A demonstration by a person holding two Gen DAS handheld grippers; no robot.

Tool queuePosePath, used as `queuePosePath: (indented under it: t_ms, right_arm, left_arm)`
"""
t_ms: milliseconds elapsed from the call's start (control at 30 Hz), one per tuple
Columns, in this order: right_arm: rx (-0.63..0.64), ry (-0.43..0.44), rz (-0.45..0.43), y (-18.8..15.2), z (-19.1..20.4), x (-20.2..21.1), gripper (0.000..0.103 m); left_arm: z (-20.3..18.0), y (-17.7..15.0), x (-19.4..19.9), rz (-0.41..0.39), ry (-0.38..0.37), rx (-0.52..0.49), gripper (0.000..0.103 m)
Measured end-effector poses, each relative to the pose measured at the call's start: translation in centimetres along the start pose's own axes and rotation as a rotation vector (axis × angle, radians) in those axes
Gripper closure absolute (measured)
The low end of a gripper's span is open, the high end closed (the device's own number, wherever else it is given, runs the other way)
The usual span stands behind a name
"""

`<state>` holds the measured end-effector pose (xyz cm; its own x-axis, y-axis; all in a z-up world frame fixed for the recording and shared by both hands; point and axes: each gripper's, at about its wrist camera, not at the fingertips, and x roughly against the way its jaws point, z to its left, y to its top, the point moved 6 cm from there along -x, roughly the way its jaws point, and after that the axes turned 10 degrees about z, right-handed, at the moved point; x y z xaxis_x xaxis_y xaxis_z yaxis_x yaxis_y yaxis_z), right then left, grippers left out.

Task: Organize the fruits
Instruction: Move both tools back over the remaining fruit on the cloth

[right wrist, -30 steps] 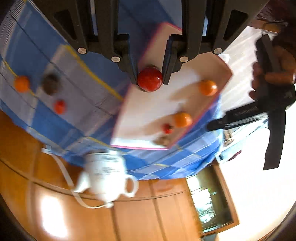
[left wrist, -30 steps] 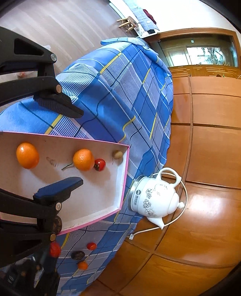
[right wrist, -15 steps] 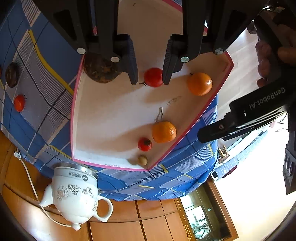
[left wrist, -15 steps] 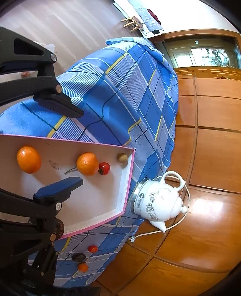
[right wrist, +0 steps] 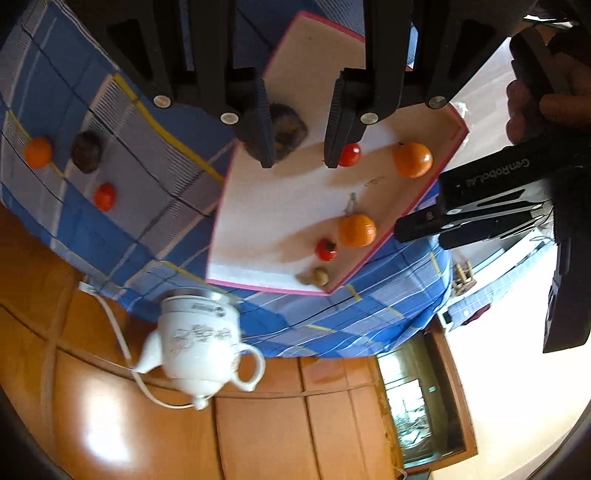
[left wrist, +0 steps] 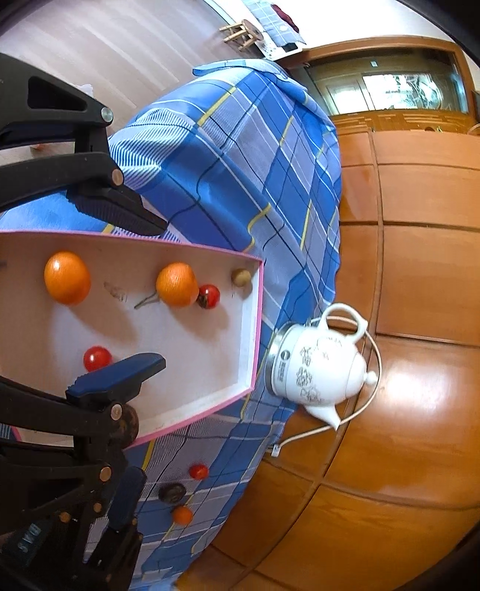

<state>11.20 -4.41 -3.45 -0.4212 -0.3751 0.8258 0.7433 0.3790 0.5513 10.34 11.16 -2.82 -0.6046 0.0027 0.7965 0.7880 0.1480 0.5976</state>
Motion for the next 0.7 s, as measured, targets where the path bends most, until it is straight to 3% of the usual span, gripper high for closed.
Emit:
queuePosePath:
  t_ms: [467, 700]
  right_arm:
    - [-0.199, -0.082, -0.046, -2.7, -6.9, 2.3, 0.075]
    - [-0.288, -0.175, -0.048, -4.9, -11.1, 3.1, 0.075]
  left_arm:
    - [-2.9, -0.9, 0.4, 0.009, -0.024, -0.074, 0.036]
    - [-4.3, -1.2, 0.4, 0.013, -0.036, -0.117, 0.036]
